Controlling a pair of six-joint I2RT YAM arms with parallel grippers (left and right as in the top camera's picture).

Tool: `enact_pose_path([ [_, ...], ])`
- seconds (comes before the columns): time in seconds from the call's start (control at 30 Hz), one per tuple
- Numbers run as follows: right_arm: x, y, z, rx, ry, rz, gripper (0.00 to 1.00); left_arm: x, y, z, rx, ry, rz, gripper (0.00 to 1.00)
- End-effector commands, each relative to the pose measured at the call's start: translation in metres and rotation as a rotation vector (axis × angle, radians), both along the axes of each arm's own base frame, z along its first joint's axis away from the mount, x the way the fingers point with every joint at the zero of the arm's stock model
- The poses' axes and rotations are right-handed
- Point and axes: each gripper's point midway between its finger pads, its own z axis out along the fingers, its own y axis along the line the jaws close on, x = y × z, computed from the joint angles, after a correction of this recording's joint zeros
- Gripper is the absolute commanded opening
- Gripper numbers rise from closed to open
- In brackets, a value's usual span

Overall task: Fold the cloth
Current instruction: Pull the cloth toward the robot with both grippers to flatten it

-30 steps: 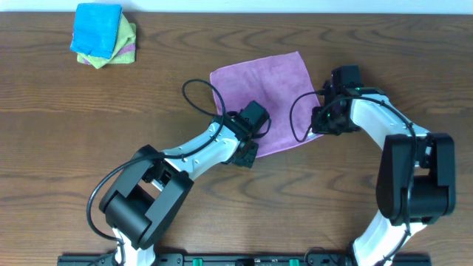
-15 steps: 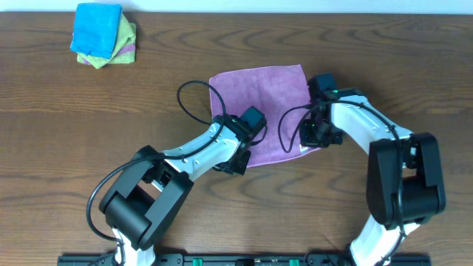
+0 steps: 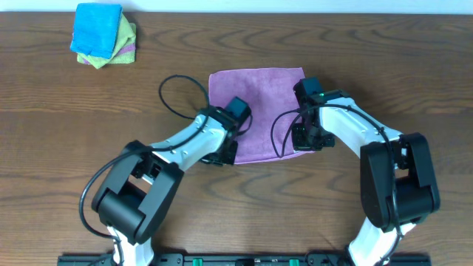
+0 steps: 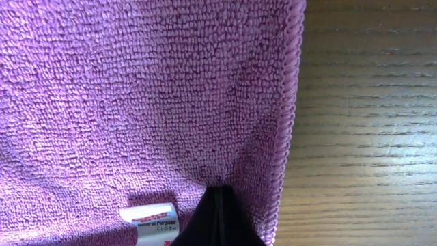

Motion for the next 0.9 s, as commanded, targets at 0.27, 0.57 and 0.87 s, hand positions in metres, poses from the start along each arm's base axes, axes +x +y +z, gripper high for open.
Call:
enact_pose_path([
  [0.27, -0.039, 0.015, -0.018, 0.050, 0.156, -0.010, 0.02, 0.003, 0.023, -0.015, 0.044, 0.010, 0.000, 0.06],
  [0.57, -0.056, 0.033, -0.017, 0.029, 0.195, 0.056, 0.01, 0.009, 0.030, -0.016, 0.003, 0.025, 0.041, 0.06],
  [0.87, -0.044, 0.003, -0.017, -0.039, 0.162, -0.015, 0.02, -0.003, 0.025, -0.015, -0.031, 0.081, 0.029, 0.06],
])
